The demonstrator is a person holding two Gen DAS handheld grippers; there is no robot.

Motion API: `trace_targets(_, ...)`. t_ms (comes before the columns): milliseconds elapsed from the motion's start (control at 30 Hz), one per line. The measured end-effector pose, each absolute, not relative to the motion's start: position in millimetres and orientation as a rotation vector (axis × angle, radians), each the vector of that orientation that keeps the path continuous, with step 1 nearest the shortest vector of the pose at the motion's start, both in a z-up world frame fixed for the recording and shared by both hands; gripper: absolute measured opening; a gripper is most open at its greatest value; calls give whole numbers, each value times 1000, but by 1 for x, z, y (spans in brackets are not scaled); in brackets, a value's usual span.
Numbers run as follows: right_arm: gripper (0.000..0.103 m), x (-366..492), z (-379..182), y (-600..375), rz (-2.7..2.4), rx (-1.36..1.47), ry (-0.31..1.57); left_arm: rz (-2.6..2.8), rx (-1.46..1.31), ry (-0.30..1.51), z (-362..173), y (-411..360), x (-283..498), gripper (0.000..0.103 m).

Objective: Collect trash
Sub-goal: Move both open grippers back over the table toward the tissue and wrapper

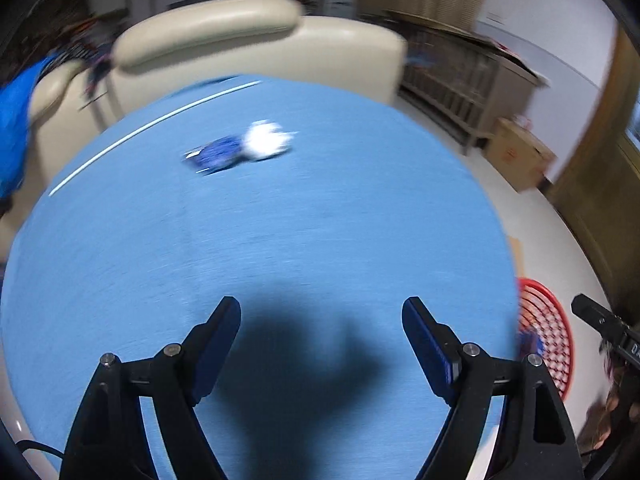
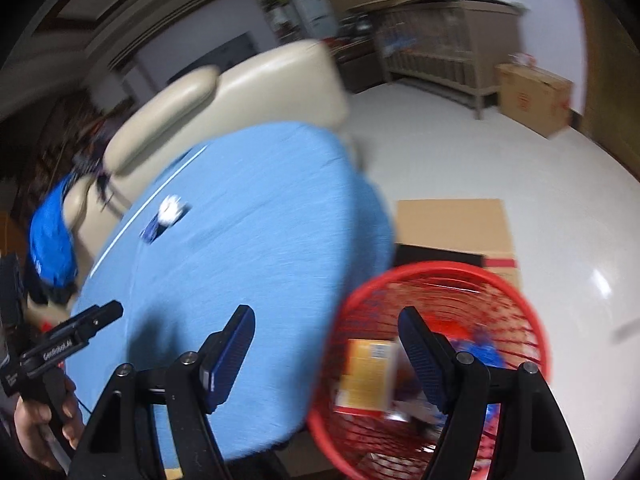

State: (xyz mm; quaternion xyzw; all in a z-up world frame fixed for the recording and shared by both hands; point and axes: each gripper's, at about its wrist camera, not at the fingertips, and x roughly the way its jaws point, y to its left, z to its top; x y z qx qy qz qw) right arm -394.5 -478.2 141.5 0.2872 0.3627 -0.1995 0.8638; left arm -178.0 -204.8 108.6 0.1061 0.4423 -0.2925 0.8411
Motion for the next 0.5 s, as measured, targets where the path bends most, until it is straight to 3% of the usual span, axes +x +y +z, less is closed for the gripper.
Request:
trace_targets(233,77,-287,143,-435,-299,492,831,-483,117,972,98,-130,-131,83)
trace_targets(500,77,-134,138,-419,-218,644,873,-435,40,1019,86,-86,-100,83)
